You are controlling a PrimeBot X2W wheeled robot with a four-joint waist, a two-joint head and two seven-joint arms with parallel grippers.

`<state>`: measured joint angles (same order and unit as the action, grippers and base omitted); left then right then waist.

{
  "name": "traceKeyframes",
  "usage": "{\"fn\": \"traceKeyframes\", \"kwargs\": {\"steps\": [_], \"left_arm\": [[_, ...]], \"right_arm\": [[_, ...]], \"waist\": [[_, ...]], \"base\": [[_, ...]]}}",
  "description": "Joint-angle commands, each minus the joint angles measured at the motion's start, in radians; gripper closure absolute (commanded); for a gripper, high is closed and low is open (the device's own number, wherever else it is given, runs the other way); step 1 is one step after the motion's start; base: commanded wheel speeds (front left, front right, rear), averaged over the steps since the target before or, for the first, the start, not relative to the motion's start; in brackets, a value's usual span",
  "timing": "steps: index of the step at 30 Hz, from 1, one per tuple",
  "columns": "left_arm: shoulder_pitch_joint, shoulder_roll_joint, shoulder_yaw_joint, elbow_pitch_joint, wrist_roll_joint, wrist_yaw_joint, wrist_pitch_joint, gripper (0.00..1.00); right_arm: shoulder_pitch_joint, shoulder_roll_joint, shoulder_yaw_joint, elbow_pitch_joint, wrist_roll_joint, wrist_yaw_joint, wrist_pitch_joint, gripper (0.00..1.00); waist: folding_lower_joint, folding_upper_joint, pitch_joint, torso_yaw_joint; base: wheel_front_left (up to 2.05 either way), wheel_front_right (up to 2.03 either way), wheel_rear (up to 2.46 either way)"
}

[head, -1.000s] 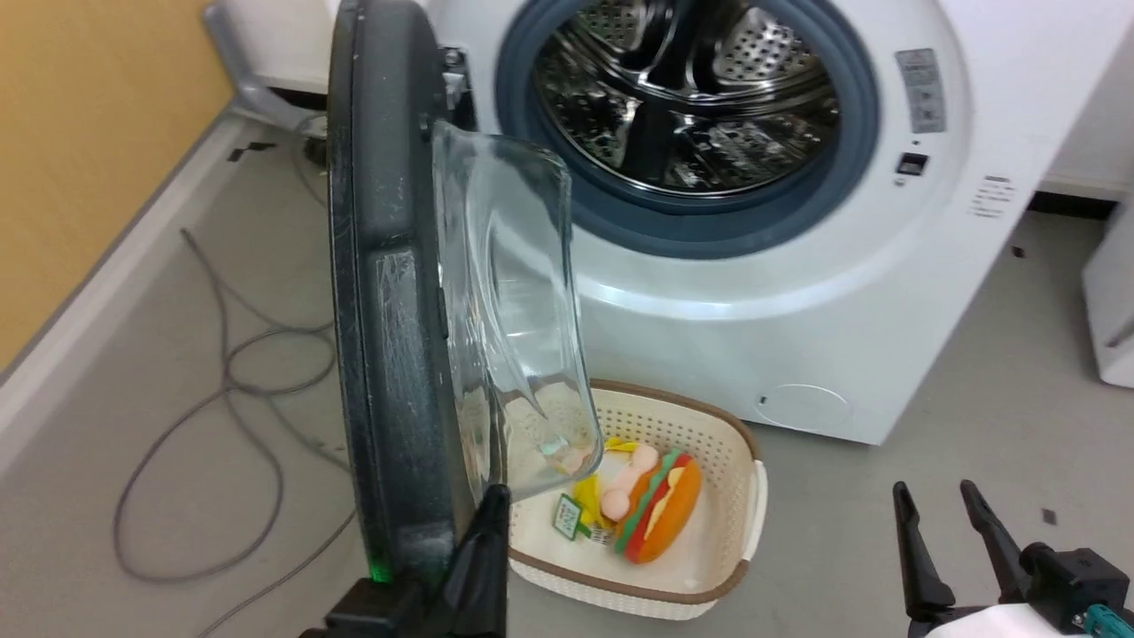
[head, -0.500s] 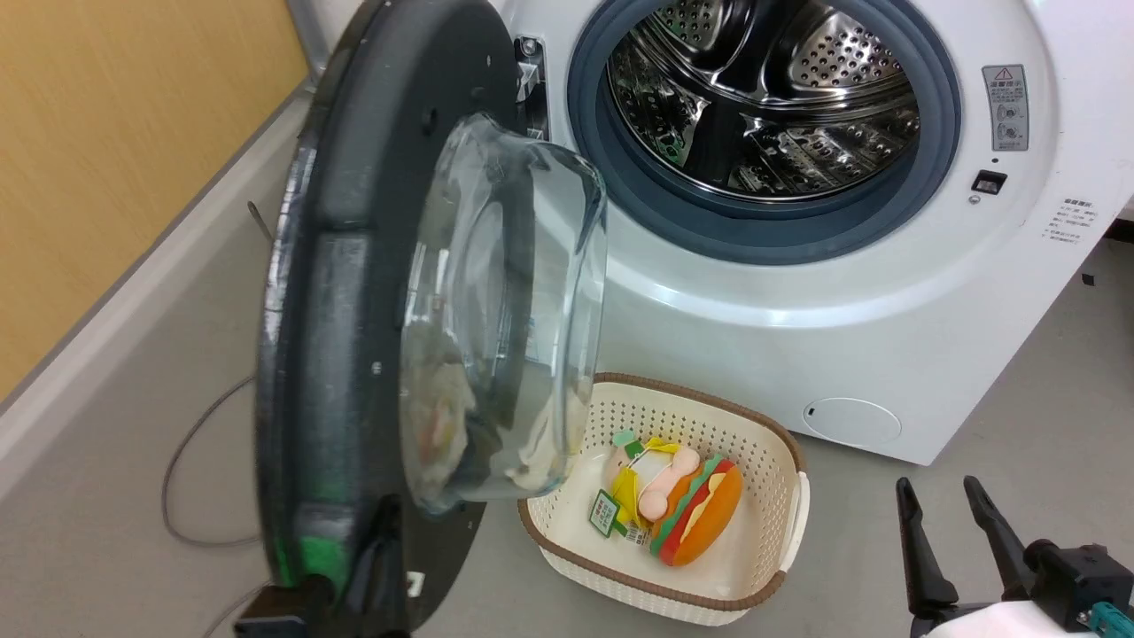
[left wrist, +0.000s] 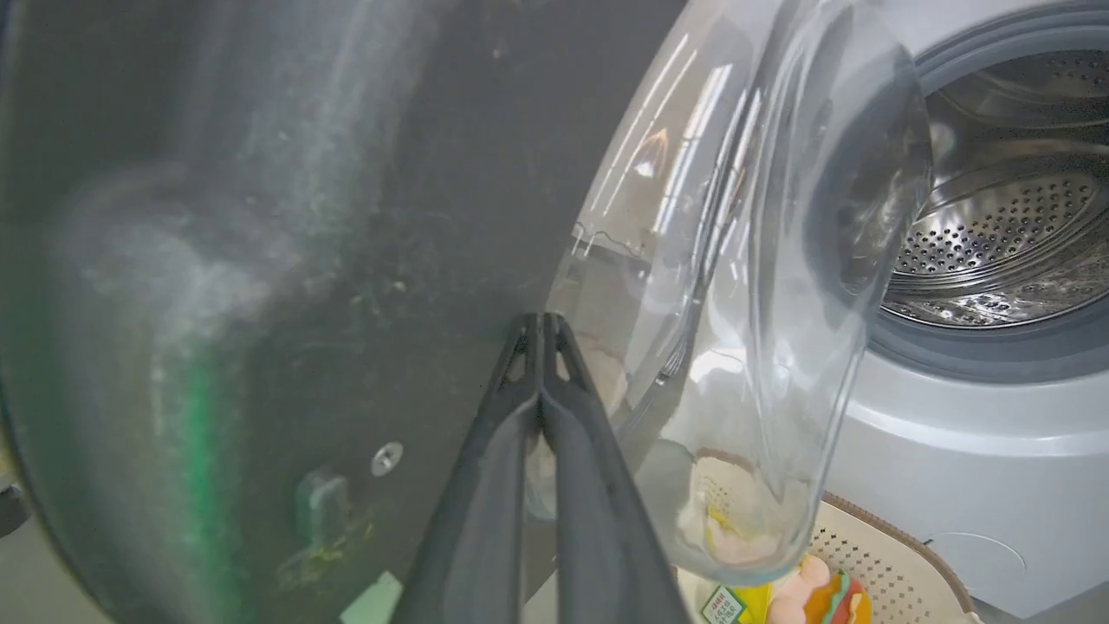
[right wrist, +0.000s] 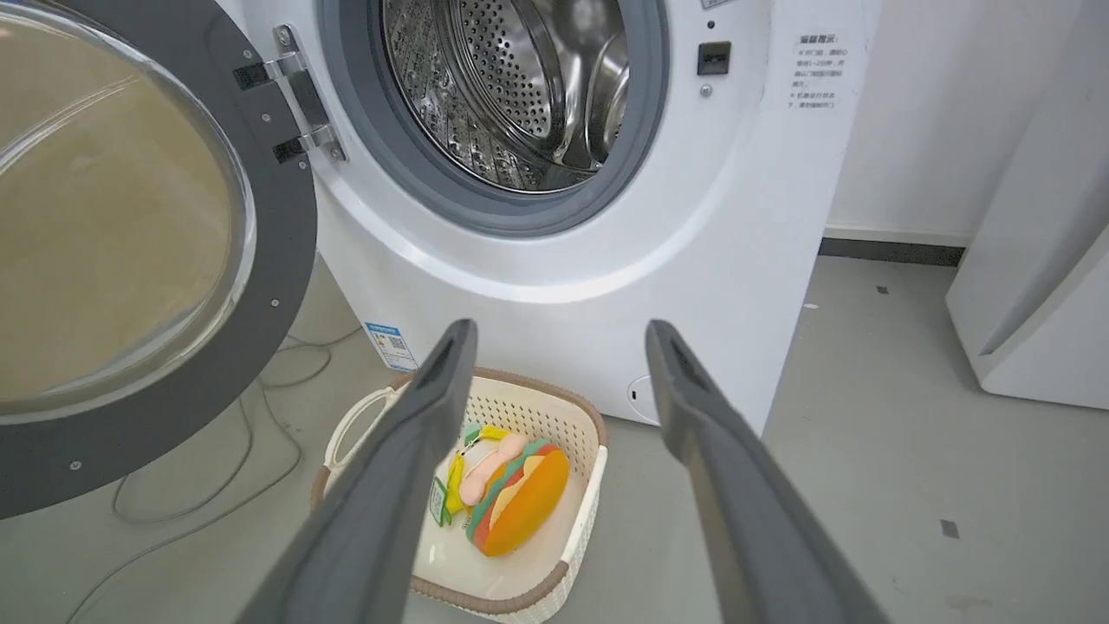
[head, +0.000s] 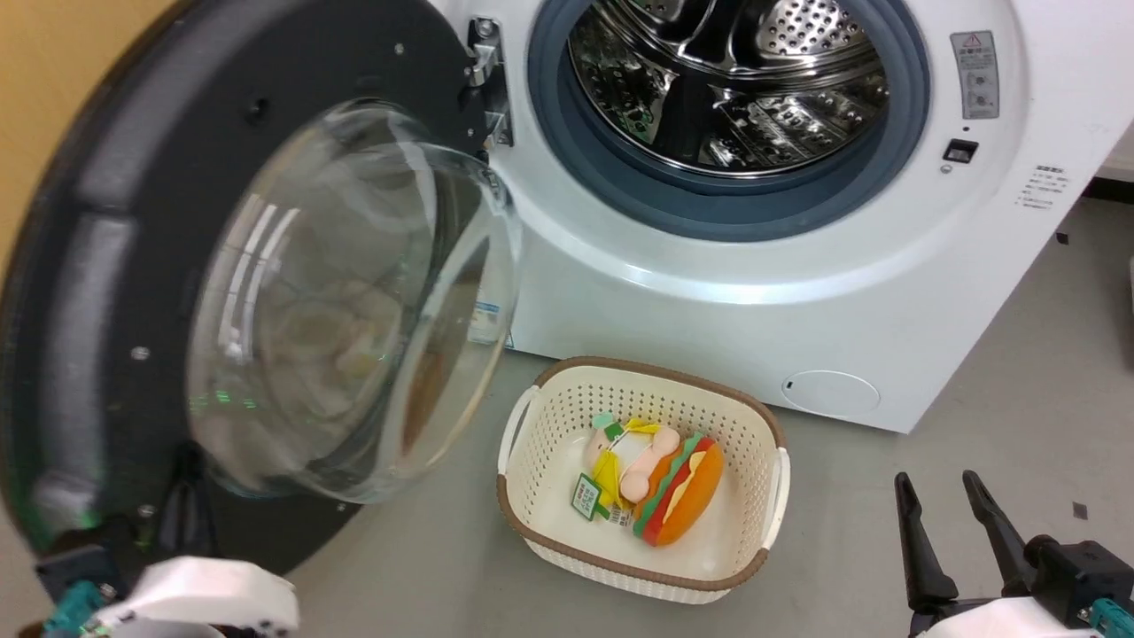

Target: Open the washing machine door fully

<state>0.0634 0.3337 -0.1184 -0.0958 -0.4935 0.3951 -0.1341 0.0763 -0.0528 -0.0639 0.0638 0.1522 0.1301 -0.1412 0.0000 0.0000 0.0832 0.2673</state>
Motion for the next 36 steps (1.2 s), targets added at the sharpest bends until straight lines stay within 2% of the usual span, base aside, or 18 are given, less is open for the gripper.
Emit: {"fn": "traceKeyframes", "kwargs": {"steps": [1,14,22,29,30,31,34,35,36], "left_arm": [[-0.033,0.018,0.026,0.038,-0.018,-0.014,-0.014,1.00],[-0.232,0.102,0.157,0.417,-0.098,-0.137,-0.104,1.00],[-0.302,0.113,0.184,0.566,-0.079,-0.190,-0.125,1.00],[-0.222,0.058,0.230,0.507,-0.038,-0.185,-0.127,1.00],[-0.166,0.023,0.238,0.448,-0.021,-0.178,-0.127,1.00],[-0.166,0.023,0.238,0.448,-0.021,-0.178,-0.127,1.00],[-0.076,-0.029,0.237,0.356,0.002,-0.164,-0.127,1.00],[-0.049,-0.040,0.236,0.327,0.011,-0.159,-0.127,0.84],[-0.023,-0.052,0.233,0.300,0.019,-0.153,-0.127,0.51]], "right_arm": [[-0.006,0.003,-0.001,-0.002,0.001,0.001,0.003,0.00],[-0.017,0.003,0.000,0.000,-0.001,0.001,0.006,0.00],[-0.013,0.003,0.002,0.005,0.003,0.001,0.005,0.00],[0.002,0.003,0.017,0.025,0.017,0.001,-0.004,0.00],[0.010,0.003,0.019,0.031,0.026,0.001,-0.011,0.00],[0.010,0.003,0.019,0.031,0.026,0.001,-0.011,0.00],[0.018,0.003,0.022,0.040,0.034,0.001,-0.018,0.00],[0.020,0.003,0.022,0.043,0.036,0.001,-0.020,0.00],[0.021,0.003,0.023,0.045,0.037,0.001,-0.021,0.00]], "waist": [[0.0000,0.0000,0.004,-0.003],[0.0000,0.0000,0.012,-0.018],[0.0000,0.0000,0.000,-0.022],[0.0000,0.0000,-0.038,-0.037],[0.0000,0.0000,-0.048,-0.038],[0.0000,0.0000,-0.048,-0.038],[0.0000,0.0000,-0.061,-0.038],[0.0000,0.0000,-0.064,-0.037],[0.0000,0.0000,-0.067,-0.037]], "base": [[0.00,0.00,0.00],[0.00,0.00,0.00],[0.00,0.00,0.00],[0.00,0.00,0.00],[0.00,0.00,0.00],[0.00,0.00,0.00],[0.00,0.00,0.00],[0.00,0.00,0.00],[0.00,0.00,0.00]]}}
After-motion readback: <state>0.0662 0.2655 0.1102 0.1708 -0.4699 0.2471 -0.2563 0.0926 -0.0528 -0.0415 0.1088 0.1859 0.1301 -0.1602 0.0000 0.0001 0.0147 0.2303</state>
